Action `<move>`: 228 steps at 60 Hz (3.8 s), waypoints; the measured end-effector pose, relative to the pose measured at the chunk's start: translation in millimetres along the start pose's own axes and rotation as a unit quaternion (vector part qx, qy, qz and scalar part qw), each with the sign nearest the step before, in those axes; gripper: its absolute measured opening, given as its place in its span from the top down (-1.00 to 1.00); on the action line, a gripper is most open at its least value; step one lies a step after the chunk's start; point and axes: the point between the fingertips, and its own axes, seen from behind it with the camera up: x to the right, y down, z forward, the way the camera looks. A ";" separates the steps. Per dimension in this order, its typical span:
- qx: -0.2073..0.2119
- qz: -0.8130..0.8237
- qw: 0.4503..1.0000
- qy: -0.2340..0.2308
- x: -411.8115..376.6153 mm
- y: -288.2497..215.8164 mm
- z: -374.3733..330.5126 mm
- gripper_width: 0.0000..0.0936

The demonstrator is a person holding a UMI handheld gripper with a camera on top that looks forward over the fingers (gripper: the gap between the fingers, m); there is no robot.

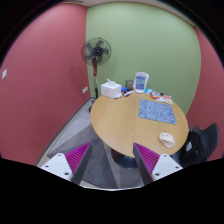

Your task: Arrange mouse

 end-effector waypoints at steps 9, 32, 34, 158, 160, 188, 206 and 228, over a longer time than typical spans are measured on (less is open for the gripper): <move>-0.015 0.008 1.000 0.012 87.1 46.3 7.1 -0.79; -0.011 0.018 0.996 0.087 287.7 80.1 112.6 -0.78; -0.012 0.015 0.996 0.086 299.0 82.4 122.5 -0.79; -0.027 0.091 0.990 0.104 371.5 -119.7 429.3 -0.31; -0.025 0.092 0.990 0.100 367.2 -122.5 422.8 -0.54; 0.037 0.076 0.985 0.154 296.0 -159.4 211.6 -0.79; 0.048 0.058 0.983 0.169 233.6 -133.6 110.5 -0.80; 0.059 0.050 0.981 0.175 216.0 -128.4 77.5 -0.80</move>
